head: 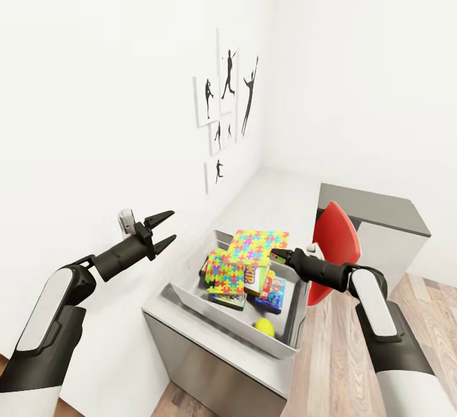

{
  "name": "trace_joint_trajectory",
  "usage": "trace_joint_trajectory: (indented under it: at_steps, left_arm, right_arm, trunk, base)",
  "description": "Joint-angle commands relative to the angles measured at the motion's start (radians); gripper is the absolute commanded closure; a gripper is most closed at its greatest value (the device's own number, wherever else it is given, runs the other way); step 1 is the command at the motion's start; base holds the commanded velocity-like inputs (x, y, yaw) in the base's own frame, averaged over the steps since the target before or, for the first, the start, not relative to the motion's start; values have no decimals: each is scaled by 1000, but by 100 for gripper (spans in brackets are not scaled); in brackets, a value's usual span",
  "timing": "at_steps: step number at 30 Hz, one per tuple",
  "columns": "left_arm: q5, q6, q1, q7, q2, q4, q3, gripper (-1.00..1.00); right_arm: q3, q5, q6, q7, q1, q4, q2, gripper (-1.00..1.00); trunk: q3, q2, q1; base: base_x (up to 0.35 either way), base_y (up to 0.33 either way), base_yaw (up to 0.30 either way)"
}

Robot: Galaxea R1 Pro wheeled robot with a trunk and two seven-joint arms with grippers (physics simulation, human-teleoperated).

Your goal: Put all the toys in the child's room - the three board games (two on the bed and one on the table), the two jigsaw puzzles on the table, and the tennis ball on the table - inside the toy box on the table in the child's room.

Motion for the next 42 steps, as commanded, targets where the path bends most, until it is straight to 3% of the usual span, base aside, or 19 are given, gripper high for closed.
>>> trace_joint_trajectory:
  at_steps: [1, 14, 20, 26, 33, 42]
  left_arm:
    - [11, 3, -1, 10, 0, -1, 1, -100]
    - [10, 3, -1, 10, -1, 0, -2, -100]
    - [8, 2, -3, 10, -5, 2, -5, -100]
    - [-3, 2, -4, 10, -7, 4, -6, -100]
    - [-10, 2, -4, 10, -8, 5, -6, -100]
    - [-12, 2, -5, 10, -9, 4, -8, -100]
  right_arm:
    - [-1, 4, 5, 5, -1, 4, 4, 100]
    - [-1, 2, 3, -1, -10, 88, 41, 100]
    - [-5, -5, -43, 16, -86, 243, 46, 100]
    - [-2, -3, -88, 110, -142, 372, 47, 100]
    - [0, 0, -112, 172, -157, 405, 47, 100]
    - [1, 3, -172, 191, -168, 430, 48, 100]
  trunk:
    - [-2, -2, 1]
    - [-2, -2, 1]
    - [-2, -2, 1]
    - [-2, -2, 1]
    - [-2, -2, 1]
    - [-2, -2, 1]
  base:
    - [5, 5, 0]
    - [2, 2, 0]
    - [0, 0, 0]
    - [0, 0, 0]
    - [0, 0, 0]
    - [0, 0, 0]
